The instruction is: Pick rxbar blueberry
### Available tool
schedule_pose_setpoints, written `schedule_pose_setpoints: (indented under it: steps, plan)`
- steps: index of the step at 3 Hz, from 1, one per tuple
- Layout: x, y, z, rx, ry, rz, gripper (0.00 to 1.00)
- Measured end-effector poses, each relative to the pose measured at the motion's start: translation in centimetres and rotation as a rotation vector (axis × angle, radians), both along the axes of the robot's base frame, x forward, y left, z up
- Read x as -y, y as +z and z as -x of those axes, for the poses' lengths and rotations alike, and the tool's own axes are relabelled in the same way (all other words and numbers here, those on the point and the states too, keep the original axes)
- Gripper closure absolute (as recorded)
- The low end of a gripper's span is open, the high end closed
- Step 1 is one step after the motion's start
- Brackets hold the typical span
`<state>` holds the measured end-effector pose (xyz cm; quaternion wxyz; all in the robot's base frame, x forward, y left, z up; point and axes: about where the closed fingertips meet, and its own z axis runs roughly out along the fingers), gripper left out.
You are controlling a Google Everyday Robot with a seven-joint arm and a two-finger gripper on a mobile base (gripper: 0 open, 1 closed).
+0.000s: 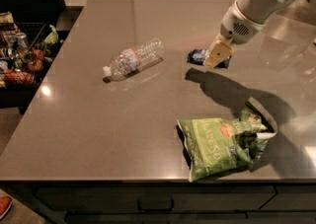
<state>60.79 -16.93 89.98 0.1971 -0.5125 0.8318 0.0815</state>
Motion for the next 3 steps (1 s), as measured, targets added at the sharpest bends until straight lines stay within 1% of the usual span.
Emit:
schedule_pose_setpoints:
  steps: [1,2,3]
  plan:
    - [-1.3,2.6,0.4,0.017,0.056,-0.035,1.00]
    - [-2.1,4.0,0.7,0.006,0.096,-0.061,1.00]
    - [-2.2,4.3,0.8,0.004,0.104,-0.067,1.00]
